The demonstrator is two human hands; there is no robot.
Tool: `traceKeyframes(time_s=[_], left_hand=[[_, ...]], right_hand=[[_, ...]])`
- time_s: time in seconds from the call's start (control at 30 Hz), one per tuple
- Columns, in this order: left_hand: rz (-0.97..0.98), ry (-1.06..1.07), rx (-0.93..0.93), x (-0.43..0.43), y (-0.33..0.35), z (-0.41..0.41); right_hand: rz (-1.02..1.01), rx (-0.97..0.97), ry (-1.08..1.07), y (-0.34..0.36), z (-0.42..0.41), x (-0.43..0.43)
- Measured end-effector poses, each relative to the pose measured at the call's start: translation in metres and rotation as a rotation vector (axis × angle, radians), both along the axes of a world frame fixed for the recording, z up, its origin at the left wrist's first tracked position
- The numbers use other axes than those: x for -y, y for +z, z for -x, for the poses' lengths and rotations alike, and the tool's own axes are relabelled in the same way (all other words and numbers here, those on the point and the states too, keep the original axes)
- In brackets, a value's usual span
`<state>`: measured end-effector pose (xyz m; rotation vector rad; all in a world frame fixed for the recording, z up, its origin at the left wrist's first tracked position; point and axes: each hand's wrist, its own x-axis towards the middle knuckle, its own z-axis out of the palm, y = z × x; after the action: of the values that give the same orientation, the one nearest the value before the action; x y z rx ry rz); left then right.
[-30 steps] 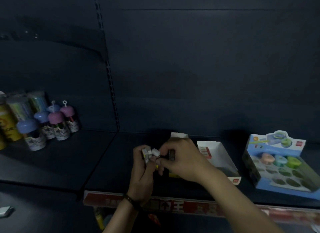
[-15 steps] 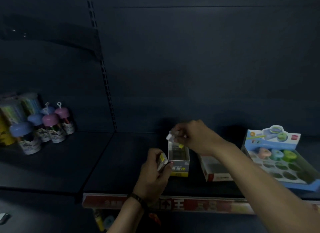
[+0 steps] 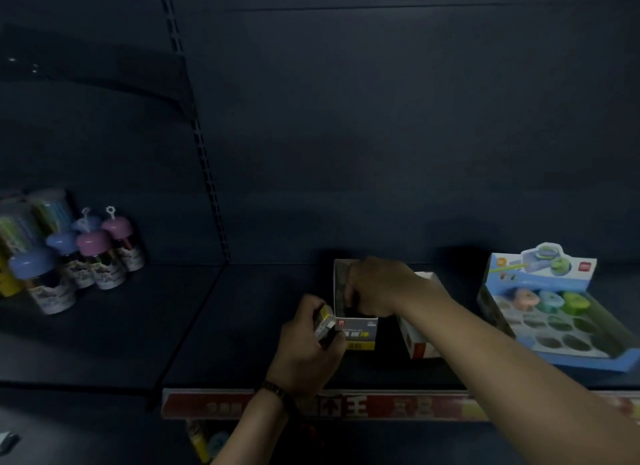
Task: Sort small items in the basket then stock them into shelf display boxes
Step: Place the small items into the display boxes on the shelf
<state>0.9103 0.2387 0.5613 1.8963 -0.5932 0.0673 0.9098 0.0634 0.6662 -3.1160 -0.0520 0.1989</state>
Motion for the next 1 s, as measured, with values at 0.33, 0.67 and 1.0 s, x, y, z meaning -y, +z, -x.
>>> traceKeyframes(time_s=[0.33,0.67,1.0], left_hand=[[0.067,-0.054,0.015,0.0,-0.002,0.0],[0.22,-0.091,0.038,-0.006,-0.007,0.005],[0.226,0.0,0.093,-0.008,-0.003,0.007]], right_hand=[[-0.151,-0.254,-0.008,-0.001,-0.001,0.007],[-0.68,0.228,0.003,0.01,0.017,0.022],[-0.642,0.277,0.075,-0.007,0.029,-0.01]])
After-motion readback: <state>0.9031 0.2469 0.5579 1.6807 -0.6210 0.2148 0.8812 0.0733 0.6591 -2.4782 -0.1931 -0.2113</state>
